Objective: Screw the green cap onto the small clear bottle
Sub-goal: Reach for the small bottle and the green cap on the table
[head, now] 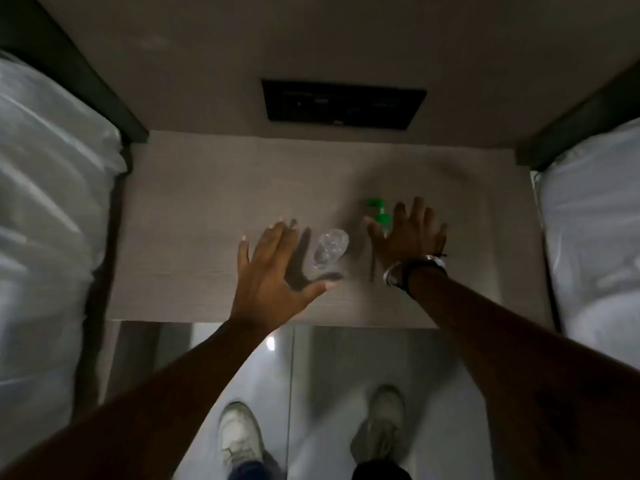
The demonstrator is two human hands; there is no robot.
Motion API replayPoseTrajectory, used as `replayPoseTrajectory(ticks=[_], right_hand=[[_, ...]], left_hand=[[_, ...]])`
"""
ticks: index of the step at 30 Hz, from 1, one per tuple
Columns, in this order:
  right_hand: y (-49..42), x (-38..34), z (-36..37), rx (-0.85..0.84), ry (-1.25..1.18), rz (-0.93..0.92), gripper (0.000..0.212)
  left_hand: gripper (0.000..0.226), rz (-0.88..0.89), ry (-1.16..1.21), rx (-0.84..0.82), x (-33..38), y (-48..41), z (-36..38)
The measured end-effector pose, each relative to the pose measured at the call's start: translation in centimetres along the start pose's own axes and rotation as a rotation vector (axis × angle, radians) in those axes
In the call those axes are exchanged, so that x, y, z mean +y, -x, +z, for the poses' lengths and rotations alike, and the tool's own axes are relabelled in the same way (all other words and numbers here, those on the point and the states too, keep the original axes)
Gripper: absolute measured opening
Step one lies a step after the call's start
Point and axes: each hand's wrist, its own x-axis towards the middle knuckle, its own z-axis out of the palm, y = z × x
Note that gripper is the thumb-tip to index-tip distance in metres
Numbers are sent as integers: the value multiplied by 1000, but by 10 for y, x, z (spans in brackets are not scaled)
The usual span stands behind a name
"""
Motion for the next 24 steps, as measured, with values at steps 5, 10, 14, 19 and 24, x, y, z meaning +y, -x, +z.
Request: replayPoseTrajectory(ticks=[5, 10, 14, 19, 24], right_hand=[[-29, -4, 9, 55, 24, 59, 57], [-46, -7, 12, -33, 112, 72, 53], [-54, -12, 13, -73, 94, 111, 40], [-48, -8, 12, -56, 45, 94, 36], [-23, 1, 3, 163, -189, -25, 28]], left_hand=[[81, -73, 183, 111, 15, -12, 21], [68, -96, 311, 158, 11, -20, 25], [69, -47, 277, 147, 12, -22, 24], [61, 5, 168, 145, 13, -26, 19], [59, 51, 60, 80, 9, -31, 9]])
